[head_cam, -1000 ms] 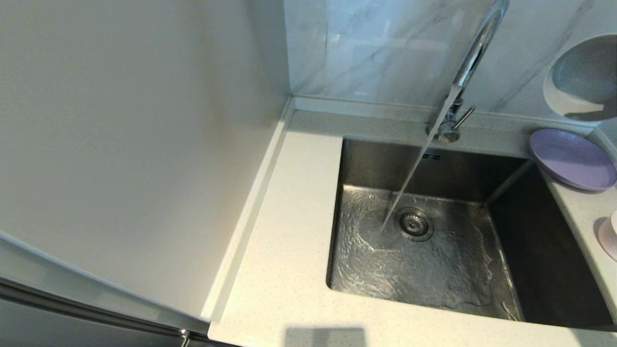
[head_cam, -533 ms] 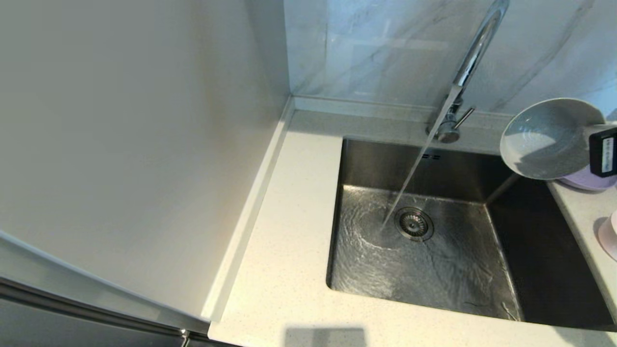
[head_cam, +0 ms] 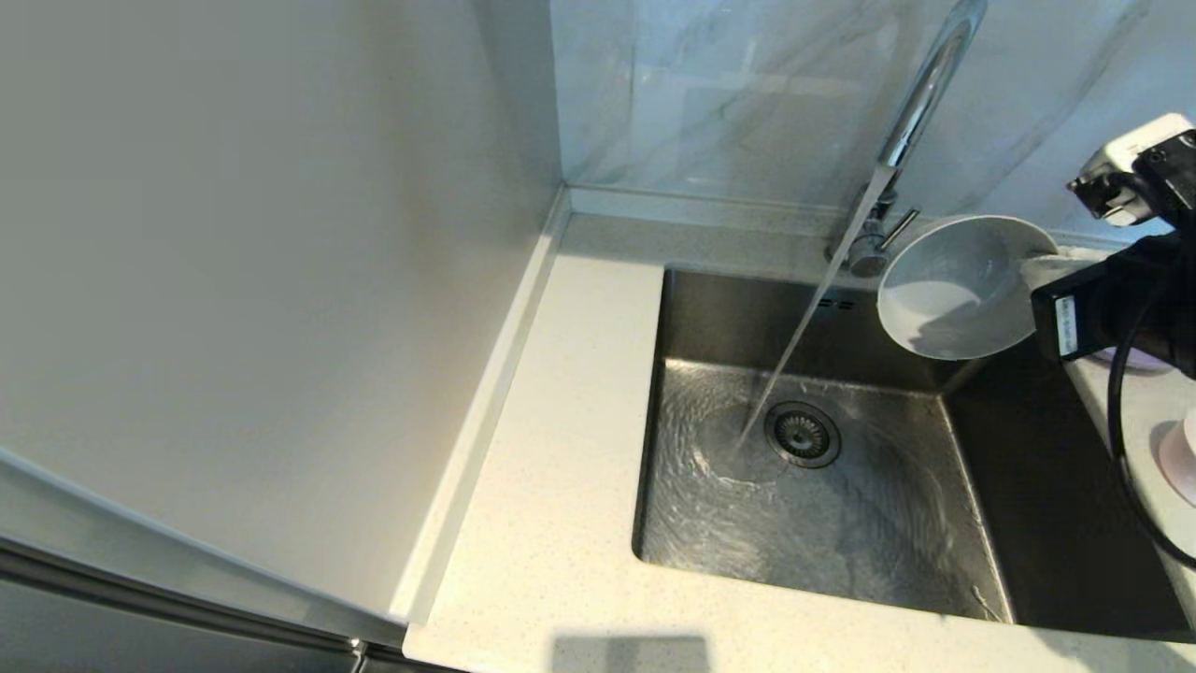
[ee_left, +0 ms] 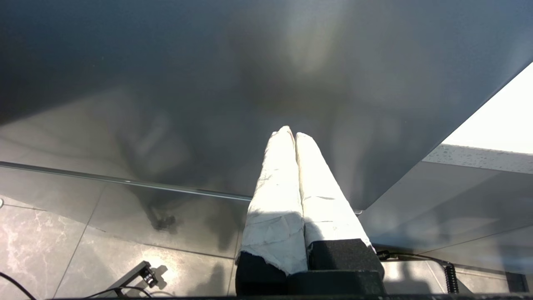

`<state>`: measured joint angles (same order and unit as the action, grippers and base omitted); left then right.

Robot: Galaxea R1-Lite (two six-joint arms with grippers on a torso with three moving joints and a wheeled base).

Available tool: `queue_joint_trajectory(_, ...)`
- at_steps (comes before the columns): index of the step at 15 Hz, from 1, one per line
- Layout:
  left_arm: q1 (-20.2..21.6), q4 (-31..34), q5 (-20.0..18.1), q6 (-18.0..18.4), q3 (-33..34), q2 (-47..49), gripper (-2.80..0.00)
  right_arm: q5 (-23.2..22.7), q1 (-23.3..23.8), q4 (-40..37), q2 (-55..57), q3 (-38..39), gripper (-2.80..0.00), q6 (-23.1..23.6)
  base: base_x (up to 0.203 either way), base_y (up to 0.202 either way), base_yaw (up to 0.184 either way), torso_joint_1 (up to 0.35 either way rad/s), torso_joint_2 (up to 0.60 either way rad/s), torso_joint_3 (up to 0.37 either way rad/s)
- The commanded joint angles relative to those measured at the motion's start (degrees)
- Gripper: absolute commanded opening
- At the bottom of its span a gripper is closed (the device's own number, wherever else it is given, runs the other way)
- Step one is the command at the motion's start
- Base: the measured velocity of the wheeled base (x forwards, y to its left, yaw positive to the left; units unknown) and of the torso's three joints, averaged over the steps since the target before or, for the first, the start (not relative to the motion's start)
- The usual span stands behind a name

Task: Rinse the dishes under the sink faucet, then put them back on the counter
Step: Place the bowl on the table

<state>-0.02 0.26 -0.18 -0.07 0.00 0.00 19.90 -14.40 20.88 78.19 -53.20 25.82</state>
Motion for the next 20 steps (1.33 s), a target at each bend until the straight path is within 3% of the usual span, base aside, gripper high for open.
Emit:
queue_joint_trajectory(1, 0.02, 0.0, 0.01, -0.01, 0.0, 0.0, -2.8, 0.52, -0.84, 2.59, 4.35, -0.1, -2.8, 0.17, 0.0, 0.0, 0.0, 0.0, 0.0, 0.0)
queue_joint_trajectory(13, 0.02, 0.0, 0.01, -0.01, 0.0, 0.0, -2.8, 5.0, -5.79, 5.04, 9.99, -3.93, -2.8, 0.11, 0.0, 0.0, 0.0, 0.0, 0.0, 0.0)
queue_joint_trajectory(20, 0.02, 0.0, 0.01, -0.01, 0.0, 0.0, -2.8, 5.59, -6.25, 5.04, 10.73, -4.27, -2.8, 0.04, 0.0, 0.0, 0.0, 0.0, 0.0, 0.0)
